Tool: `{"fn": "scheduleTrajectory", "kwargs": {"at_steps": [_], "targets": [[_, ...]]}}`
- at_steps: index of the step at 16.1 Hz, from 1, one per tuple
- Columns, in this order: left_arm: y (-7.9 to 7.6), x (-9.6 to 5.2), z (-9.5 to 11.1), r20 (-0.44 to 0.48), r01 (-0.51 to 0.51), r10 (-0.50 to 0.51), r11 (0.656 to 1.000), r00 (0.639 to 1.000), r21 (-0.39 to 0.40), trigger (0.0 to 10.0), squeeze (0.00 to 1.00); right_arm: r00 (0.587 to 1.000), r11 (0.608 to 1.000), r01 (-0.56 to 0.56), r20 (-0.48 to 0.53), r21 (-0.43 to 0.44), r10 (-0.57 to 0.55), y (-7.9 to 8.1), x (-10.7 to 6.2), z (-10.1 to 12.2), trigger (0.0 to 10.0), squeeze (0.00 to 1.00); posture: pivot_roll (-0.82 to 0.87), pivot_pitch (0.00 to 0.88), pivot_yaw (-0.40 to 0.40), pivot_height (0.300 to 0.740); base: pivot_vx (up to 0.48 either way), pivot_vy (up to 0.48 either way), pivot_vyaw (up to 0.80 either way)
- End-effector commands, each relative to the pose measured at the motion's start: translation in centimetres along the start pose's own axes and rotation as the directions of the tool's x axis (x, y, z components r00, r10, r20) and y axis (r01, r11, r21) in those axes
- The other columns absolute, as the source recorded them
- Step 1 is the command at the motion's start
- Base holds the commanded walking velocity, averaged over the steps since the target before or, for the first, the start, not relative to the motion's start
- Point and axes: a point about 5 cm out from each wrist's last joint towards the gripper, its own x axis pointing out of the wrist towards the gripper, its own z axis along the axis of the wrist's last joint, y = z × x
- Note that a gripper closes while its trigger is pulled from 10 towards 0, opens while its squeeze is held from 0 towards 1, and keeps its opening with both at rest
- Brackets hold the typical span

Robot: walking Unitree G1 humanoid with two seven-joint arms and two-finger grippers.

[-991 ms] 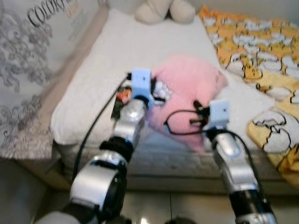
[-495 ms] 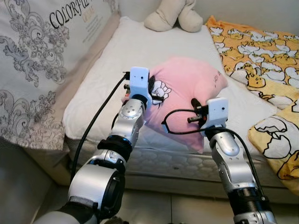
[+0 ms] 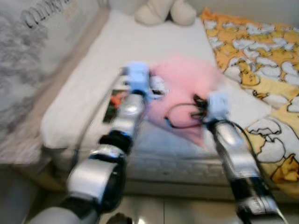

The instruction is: Clean up the room

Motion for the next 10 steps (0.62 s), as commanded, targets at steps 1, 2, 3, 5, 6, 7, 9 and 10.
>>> {"fn": "scheduleTrajectory", "kwargs": {"at_steps": [1, 2, 3, 5, 6, 7, 9, 10], "targets": [[1.9, 0.3, 1.7, 0.055, -0.146, 0.149, 0.988, 0.987, -0.056, 10.0, 0.00, 0.997, 0.997, -0.022, -0.075, -0.068, 0.017, -1.6, 0.1, -0.7, 10.0, 0.00, -0.03, 0.000, -0.018, 0.740, 0.000, 0.000, 0.00], [2.2, 0.3, 1.6, 0.048, -0.160, 0.162, 0.986, 0.986, -0.054, 10.0, 0.00, 0.996, 0.995, -0.056, -0.070, -0.087, 0.050, -1.2, 0.7, -0.4, 10.0, 0.00, -0.02, 0.000, -0.022, 0.740, 0.000, 0.000, 0.00], [2.3, 0.2, 1.5, 0.055, -0.161, 0.165, 0.985, 0.985, -0.058, 10.0, 0.00, 0.995, 0.992, -0.086, -0.059, -0.097, 0.081, -0.7, 1.4, 0.1, 10.0, 0.00, -0.01, 0.000, -0.027, 0.740, 0.000, 0.000, 0.00], [2.2, 0.1, 1.3, 0.053, -0.160, 0.162, 0.986, 0.985, -0.051, 10.0, 0.00, 0.993, 0.989, -0.113, -0.047, -0.094, 0.109, -0.1, 2.2, 0.7, 10.0, 0.00, 0.01, 0.000, -0.042, 0.740, 0.000, 0.000, 0.00], [2.1, 0.1, 0.9, 0.025, -0.161, 0.163, 0.985, 0.986, -0.067, 10.0, 0.00, 0.988, 0.985, -0.148, -0.048, -0.087, 0.145, 0.6, 2.5, 0.6, 10.0, 0.00, 0.02, 0.000, -0.052, 0.740, 0.000, 0.000, 0.00], [2.0, 0.1, 0.9, 0.024, -0.152, 0.154, 0.986, 0.988, -0.060, 10.0, 0.00, 0.987, 0.984, -0.159, -0.048, -0.081, 0.156, 0.7, 2.5, 0.5, 10.0, 0.00, 0.03, 0.000, -0.060, 0.740, 0.000, 0.000, 0.00], [1.5, 0.1, 1.4, 0.064, -0.096, 0.099, 0.994, 0.993, -0.057, 10.0, 0.00, 0.994, 0.994, -0.105, -0.018, -0.030, 0.104, 0.4, 2.5, 0.4, 10.0, 0.00, 0.03, 0.000, -0.060, 0.740, 0.000, 0.000, 0.00], [1.3, 0.1, 1.7, 0.086, -0.065, 0.068, 0.997, 0.994, -0.033, 10.0, 0.00, 0.997, 0.997, -0.075, -0.008, 0.000, 0.075, 0.2, 2.3, 0.3, 10.0, 0.00, 0.03, 0.000, -0.060, 0.740, 0.000, 0.000, 0.00]]}}
